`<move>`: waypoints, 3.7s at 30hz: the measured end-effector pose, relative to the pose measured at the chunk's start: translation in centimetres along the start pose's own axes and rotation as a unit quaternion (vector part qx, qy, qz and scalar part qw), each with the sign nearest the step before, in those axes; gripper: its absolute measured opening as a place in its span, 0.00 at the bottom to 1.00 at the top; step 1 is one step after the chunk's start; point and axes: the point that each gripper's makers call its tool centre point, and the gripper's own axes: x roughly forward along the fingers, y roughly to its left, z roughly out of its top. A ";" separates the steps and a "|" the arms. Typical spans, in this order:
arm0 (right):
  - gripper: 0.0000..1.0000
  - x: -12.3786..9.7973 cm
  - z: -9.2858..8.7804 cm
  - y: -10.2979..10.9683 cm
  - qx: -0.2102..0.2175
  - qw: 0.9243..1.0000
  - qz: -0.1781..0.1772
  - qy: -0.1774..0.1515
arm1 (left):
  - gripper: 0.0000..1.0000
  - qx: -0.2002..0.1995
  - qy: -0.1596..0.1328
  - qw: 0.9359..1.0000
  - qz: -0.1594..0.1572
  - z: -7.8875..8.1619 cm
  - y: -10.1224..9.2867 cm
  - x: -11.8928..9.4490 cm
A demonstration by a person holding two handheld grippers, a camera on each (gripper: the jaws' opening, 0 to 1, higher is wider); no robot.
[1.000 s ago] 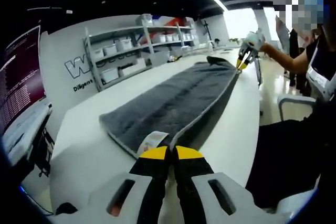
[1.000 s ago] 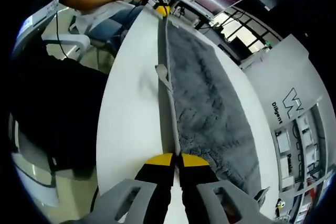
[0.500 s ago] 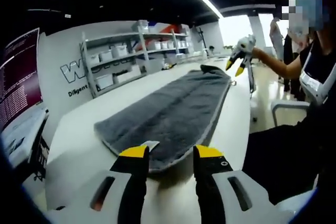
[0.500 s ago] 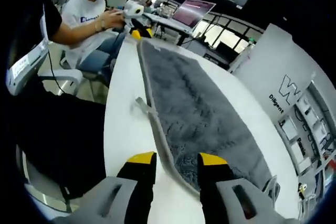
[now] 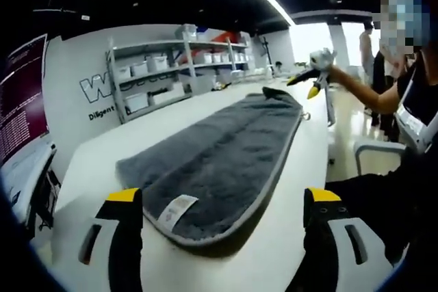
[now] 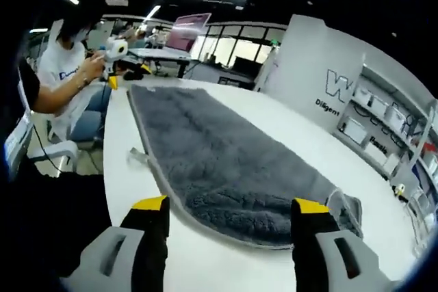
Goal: Open the folded towel by lifting each exposed corner and separating the folded layers until the towel lies flat within the target outline without major curled edges
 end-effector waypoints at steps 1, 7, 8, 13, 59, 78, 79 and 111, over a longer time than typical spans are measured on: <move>0.80 -0.1 -0.1 -0.4 0.012 1.000 -0.005 -0.001 | 0.99 -0.009 -0.004 1.000 0.001 0.1 0.0 0.0; 0.99 -0.4 -0.8 -4.1 0.063 0.997 -0.054 -0.009 | 0.99 -0.047 -0.046 0.998 -0.009 1.5 0.3 -0.2; 0.99 -0.5 -1.0 -4.8 0.078 0.995 -0.065 -0.010 | 0.99 -0.051 -0.049 0.997 -0.009 1.5 0.4 -0.3; 0.97 -0.2 -0.9 -8.1 0.103 0.989 -0.108 -0.011 | 0.99 -0.046 -0.037 0.998 -0.005 1.1 0.0 -0.2; 0.00 -3.8 -4.6 -14.0 0.131 0.937 -0.323 -0.026 | 0.98 -0.030 -0.022 0.999 -0.033 1.1 -2.1 0.6; 0.00 -9.0 -10.1 -12.3 0.171 0.912 -0.372 0.000 | 0.97 -0.034 -0.019 0.999 -0.038 0.9 -2.4 0.7; 0.00 -9.1 -10.4 -12.2 0.174 0.911 -0.374 0.002 | 0.97 -0.033 -0.018 0.999 -0.038 0.8 -2.5 0.7; 0.15 -11.4 -14.3 -11.3 0.223 0.892 -0.393 0.024 | 0.97 -0.030 -0.023 0.999 -0.034 1.5 -2.6 0.4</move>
